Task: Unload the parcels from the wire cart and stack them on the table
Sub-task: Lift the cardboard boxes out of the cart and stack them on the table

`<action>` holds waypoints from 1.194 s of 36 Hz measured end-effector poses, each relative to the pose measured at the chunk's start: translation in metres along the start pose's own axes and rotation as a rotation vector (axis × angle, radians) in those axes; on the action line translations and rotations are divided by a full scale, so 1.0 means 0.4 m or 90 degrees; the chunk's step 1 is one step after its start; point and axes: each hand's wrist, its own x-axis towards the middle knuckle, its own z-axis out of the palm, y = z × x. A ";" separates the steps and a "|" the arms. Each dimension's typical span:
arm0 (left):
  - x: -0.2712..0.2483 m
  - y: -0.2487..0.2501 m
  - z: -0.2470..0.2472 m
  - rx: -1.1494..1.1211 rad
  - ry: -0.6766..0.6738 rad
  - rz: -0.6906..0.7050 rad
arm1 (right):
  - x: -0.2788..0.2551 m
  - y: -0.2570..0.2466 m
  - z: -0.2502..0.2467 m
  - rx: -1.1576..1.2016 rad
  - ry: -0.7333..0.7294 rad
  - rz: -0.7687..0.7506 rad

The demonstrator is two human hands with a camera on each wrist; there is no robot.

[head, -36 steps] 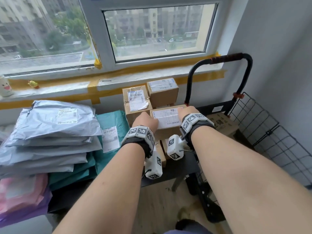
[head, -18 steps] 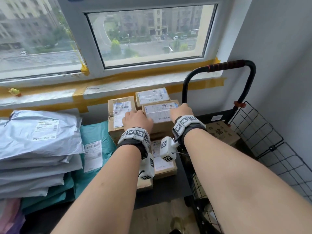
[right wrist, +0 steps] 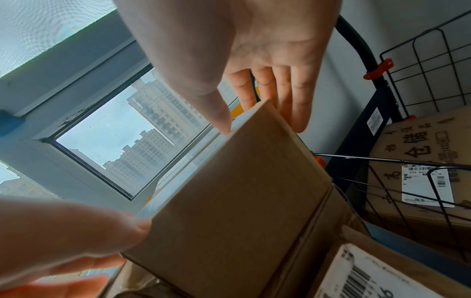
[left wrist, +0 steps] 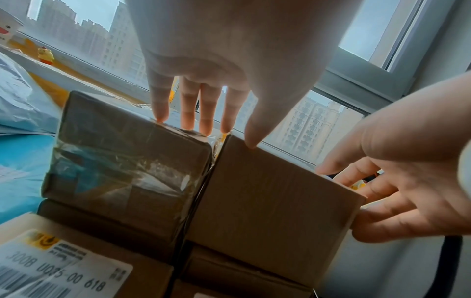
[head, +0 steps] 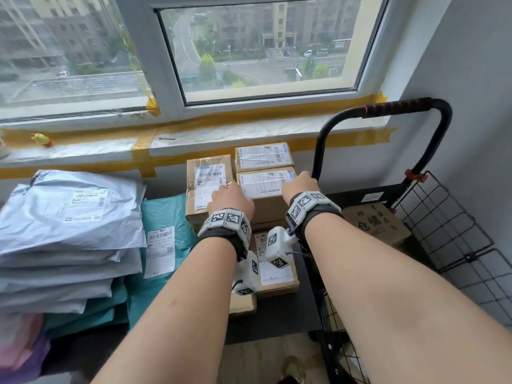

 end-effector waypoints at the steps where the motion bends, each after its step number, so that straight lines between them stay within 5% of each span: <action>1: -0.002 0.001 -0.001 -0.001 -0.003 0.000 | -0.004 0.000 -0.001 0.004 0.000 0.002; 18: -0.146 -0.003 0.000 0.055 0.101 0.180 | -0.175 0.126 -0.026 0.046 0.084 0.045; 34: -0.445 0.126 0.174 0.050 0.096 0.379 | -0.353 0.530 -0.081 0.013 0.090 0.186; 43: -0.594 0.343 0.291 0.074 0.081 0.361 | -0.318 0.786 -0.248 0.009 0.059 0.176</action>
